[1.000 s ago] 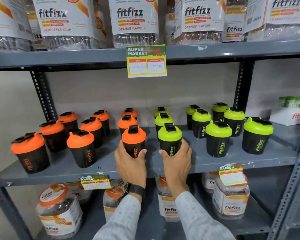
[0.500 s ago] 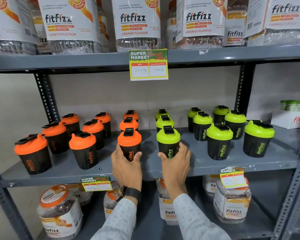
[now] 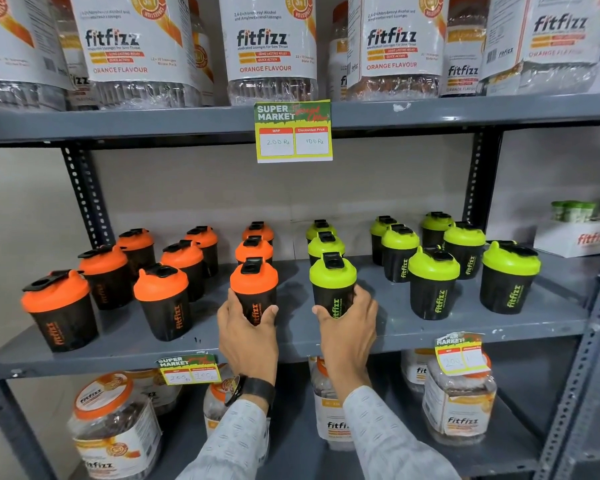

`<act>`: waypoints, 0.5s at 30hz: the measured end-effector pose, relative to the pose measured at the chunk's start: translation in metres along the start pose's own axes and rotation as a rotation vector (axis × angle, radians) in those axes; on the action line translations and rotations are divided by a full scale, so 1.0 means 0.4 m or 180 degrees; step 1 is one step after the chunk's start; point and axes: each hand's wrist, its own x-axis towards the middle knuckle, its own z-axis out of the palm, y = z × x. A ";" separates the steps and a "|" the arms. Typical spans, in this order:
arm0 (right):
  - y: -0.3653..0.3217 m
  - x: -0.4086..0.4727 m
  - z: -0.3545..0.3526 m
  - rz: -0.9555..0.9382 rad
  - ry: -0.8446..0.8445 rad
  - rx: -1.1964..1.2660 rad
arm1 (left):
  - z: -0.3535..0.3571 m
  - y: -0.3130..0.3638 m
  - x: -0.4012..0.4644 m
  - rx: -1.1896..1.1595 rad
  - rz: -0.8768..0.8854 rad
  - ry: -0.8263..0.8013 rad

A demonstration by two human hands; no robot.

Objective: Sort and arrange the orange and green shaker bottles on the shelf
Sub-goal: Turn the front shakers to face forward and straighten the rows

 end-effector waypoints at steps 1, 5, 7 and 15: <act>0.000 0.000 0.000 -0.0008 -0.0002 -0.0001 | -0.001 0.000 0.000 0.0000 0.0008 -0.0005; 0.002 0.001 0.001 -0.0020 -0.0017 -0.0031 | -0.004 -0.001 0.001 -0.0011 0.0022 -0.0032; 0.003 0.002 0.001 -0.0026 -0.0026 -0.0054 | -0.005 -0.003 0.002 0.0009 0.0034 -0.0047; 0.004 0.000 -0.001 -0.0071 -0.0033 -0.0084 | -0.016 0.005 -0.004 -0.0002 -0.0122 -0.0049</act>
